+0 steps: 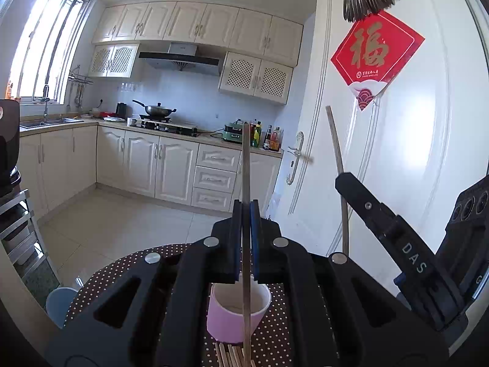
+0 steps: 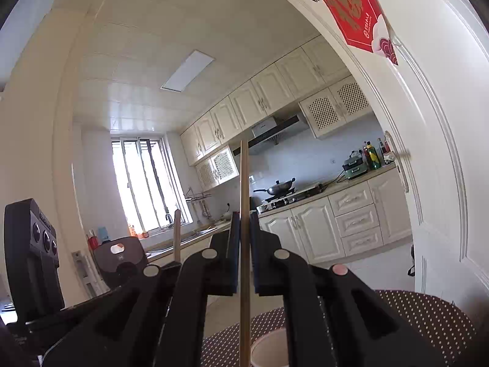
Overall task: Organize utensils
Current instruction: 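Lift both held chopsticks upright and carry them over the pink cup, then lower both chopsticks into the pink cup with both tools, then open both tools to release the chopsticks inside the cup, then withdraw both tools from the cup back toward the chopstick row, then grasp another wooden chopstick from the row with the right tool, then hold the chopstick in the right tool while the left tool approaches the row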
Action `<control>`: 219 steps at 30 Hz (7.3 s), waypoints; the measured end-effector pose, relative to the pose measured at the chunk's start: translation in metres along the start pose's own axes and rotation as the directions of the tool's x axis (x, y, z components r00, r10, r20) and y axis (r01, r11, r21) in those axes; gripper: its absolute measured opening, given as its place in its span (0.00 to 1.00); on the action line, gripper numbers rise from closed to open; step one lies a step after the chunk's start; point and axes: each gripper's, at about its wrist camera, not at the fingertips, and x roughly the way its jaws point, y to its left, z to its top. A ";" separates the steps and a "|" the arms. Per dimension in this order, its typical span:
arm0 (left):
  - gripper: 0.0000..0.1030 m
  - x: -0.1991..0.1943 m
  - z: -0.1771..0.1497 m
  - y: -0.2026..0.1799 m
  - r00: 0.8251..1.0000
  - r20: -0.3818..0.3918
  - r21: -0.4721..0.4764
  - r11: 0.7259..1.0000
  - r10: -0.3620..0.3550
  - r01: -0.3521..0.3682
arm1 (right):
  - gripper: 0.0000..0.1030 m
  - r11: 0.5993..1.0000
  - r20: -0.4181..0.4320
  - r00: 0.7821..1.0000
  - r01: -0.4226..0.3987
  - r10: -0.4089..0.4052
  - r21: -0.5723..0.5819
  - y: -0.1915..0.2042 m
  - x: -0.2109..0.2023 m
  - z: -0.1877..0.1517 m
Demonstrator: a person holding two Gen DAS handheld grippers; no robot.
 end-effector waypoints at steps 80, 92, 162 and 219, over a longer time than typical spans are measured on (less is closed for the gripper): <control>0.31 0.087 -0.061 0.034 0.981 -0.172 0.016 0.996 0.085 -0.083 | 0.40 0.969 -0.242 0.945 0.186 -0.221 -0.161 -0.016 0.043 -0.078; 0.43 0.055 -0.064 0.033 0.981 -0.167 0.026 0.995 0.101 -0.098 | 0.59 0.950 -0.237 0.937 0.199 -0.256 -0.242 0.002 0.015 -0.077; 0.79 -0.027 -0.150 0.090 0.878 -0.441 -0.006 0.977 0.188 -0.213 | 0.81 0.857 -0.669 0.568 0.467 -0.480 -0.217 -0.019 -0.043 -0.145; 0.80 0.016 -0.178 0.047 0.757 -0.624 0.037 0.976 0.192 -0.217 | 0.07 0.917 -0.763 0.526 0.329 -0.376 -0.225 0.008 -0.019 -0.169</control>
